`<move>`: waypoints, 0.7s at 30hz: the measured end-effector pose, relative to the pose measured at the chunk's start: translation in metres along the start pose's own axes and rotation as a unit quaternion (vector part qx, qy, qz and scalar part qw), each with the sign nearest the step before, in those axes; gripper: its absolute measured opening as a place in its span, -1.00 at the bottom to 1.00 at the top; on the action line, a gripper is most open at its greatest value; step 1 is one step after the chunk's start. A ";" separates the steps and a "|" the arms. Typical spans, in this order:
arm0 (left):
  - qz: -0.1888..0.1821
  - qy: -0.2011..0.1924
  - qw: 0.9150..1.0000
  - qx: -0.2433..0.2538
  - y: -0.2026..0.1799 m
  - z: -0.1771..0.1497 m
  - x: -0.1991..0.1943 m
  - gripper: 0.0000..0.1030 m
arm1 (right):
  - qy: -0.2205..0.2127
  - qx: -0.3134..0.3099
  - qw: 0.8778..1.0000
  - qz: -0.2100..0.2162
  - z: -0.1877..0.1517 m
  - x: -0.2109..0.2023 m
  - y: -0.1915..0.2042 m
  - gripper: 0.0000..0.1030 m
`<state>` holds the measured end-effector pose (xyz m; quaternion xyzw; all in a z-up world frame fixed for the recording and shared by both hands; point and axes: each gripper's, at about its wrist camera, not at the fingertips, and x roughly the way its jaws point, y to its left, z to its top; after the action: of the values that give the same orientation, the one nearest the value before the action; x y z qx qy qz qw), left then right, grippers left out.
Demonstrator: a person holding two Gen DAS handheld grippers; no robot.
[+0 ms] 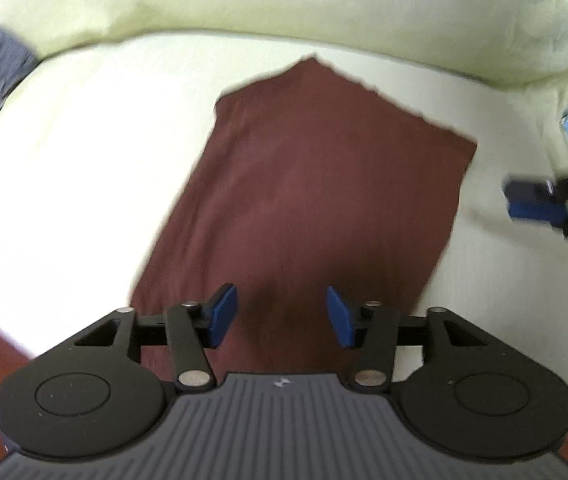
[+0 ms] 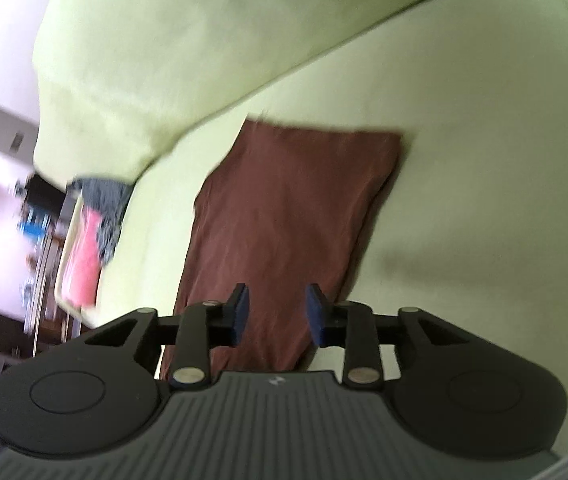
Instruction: Fold clothes
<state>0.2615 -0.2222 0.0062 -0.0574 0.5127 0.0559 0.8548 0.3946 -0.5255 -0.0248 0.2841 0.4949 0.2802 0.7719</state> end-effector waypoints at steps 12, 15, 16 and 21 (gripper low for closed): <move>-0.082 0.003 0.990 0.113 -0.001 0.109 0.087 0.15 | -0.091 0.068 0.992 -0.058 0.016 0.036 -0.035 -0.38; -0.111 0.017 0.983 0.143 -0.005 0.122 0.102 0.15 | -0.106 0.081 0.989 -0.066 0.025 0.048 -0.043 -0.35; -0.115 0.021 0.982 0.148 -0.007 0.124 0.107 0.15 | -0.111 0.083 0.988 -0.066 0.027 0.050 -0.044 -0.34; -0.136 0.034 0.979 0.149 -0.019 0.129 0.126 0.15 | -0.101 0.090 0.990 -0.048 0.041 0.068 -0.065 -0.31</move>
<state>0.4355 -0.2161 -0.0445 -0.0003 0.5319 -0.1400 0.8352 0.4667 -0.5278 -0.0986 0.3554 0.4503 0.1671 0.8019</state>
